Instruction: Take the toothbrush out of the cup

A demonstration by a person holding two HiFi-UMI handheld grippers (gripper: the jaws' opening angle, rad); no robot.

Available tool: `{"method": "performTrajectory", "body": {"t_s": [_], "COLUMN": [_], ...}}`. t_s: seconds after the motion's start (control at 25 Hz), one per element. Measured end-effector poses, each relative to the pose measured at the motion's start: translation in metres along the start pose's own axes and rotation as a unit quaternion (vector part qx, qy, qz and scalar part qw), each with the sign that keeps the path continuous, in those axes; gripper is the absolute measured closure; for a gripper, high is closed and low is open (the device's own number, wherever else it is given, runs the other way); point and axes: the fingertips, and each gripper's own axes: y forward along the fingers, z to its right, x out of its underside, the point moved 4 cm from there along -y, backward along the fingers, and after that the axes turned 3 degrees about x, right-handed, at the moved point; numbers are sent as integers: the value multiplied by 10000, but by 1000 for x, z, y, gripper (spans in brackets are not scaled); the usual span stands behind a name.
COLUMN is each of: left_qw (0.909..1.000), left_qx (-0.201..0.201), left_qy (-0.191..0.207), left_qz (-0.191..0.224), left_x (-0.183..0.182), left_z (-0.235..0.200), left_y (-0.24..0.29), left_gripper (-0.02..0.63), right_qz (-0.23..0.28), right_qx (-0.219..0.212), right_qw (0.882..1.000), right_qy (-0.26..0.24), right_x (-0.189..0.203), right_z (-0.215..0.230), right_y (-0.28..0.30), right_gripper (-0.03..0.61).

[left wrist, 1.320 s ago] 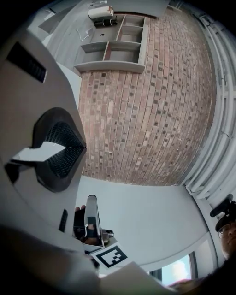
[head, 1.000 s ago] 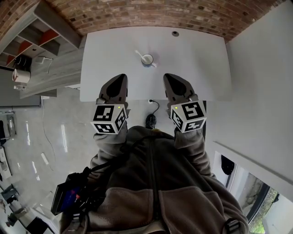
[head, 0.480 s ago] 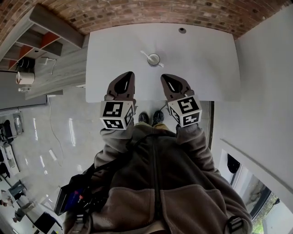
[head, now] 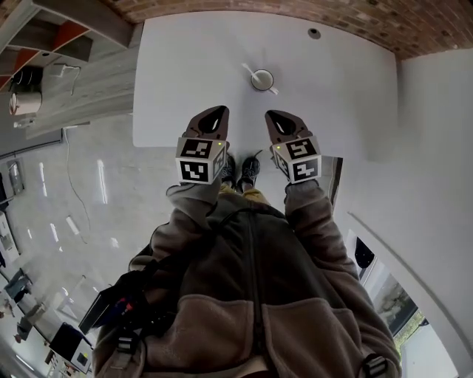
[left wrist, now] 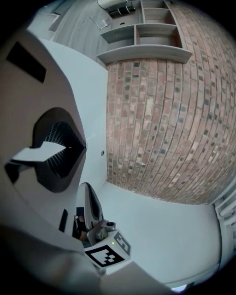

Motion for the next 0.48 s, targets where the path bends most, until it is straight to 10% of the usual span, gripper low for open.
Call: {"method": "performTrajectory", "body": {"t_s": [0.48], "left_qw": [9978], "left_qx": [-16], "left_qy": [-381], "left_qz": [-533], "left_x": [40], "left_z": [-45], "left_y": [46], "left_gripper": [609], "right_qz": [-681], "right_qx": [-216], "right_qw": [9961], "right_qy": [-509], "right_x": [21], "right_z": [43], "right_y": [104], "right_gripper": [577]}}
